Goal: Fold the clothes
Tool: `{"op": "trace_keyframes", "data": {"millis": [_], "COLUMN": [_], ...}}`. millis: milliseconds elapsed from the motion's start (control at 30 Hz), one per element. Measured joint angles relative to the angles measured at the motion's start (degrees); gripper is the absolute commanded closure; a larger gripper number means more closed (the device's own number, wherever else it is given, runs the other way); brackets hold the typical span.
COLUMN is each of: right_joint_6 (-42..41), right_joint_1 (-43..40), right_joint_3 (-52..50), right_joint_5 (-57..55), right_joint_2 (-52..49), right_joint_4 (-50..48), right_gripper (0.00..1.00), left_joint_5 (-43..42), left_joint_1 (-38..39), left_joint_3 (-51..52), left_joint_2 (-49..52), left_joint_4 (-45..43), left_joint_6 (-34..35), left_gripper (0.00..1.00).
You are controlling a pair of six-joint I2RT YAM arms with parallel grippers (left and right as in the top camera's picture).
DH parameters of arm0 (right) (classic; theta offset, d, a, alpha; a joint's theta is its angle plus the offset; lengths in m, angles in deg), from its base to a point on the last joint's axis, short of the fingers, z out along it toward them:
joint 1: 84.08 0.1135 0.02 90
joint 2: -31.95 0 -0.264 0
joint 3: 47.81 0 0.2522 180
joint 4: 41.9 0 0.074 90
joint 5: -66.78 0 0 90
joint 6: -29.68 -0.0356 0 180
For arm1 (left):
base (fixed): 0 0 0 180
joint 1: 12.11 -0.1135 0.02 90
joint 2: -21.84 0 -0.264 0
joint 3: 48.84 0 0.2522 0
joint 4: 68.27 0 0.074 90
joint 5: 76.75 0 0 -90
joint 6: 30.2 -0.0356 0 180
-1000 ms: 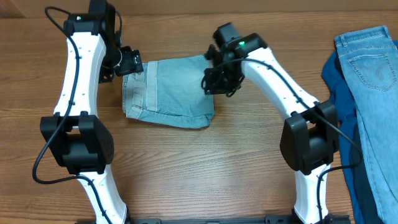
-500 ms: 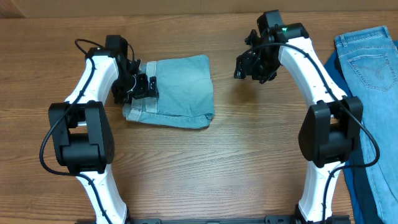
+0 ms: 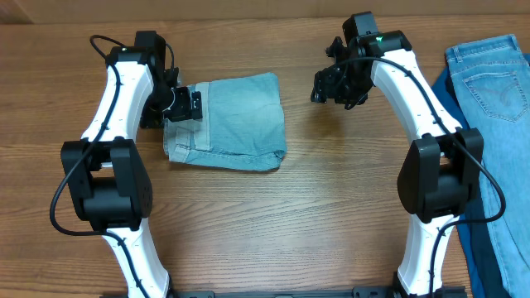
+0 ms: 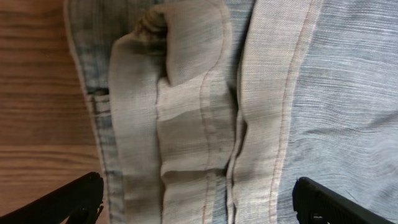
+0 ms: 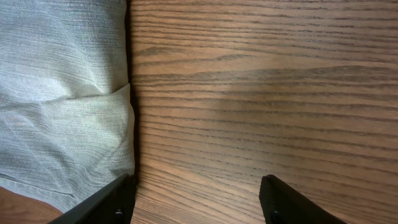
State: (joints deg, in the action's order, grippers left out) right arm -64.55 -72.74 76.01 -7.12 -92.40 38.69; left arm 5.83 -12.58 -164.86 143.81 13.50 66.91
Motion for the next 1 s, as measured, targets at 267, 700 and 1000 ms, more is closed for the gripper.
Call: {"op": "trace_keyframes", "data": {"millis": [267,700,1000], "right_joint_6": [0.35,4.37,6.78], "right_joint_1": [0.00,0.31,5.27], "right_joint_3": [-1.29,-1.49,-2.62], "right_joint_5": [0.00,3.67,6.38], "right_joint_2": [0.00,0.00,0.00], "right_joint_4": [-2.01,-3.63,-6.36], "right_gripper": [0.32,0.44,0.70], "left_joint_5": [3.89,-4.50,-10.93], "left_joint_1": [0.02,1.07,1.07], "left_joint_3": [0.00,-0.02,-0.02], "left_joint_2": [0.28,7.06,7.06], "left_joint_4": [0.63,-3.13,-4.22], "left_joint_6": [1.92,1.46,-0.52], "left_gripper": [0.00,0.00,0.00]}}
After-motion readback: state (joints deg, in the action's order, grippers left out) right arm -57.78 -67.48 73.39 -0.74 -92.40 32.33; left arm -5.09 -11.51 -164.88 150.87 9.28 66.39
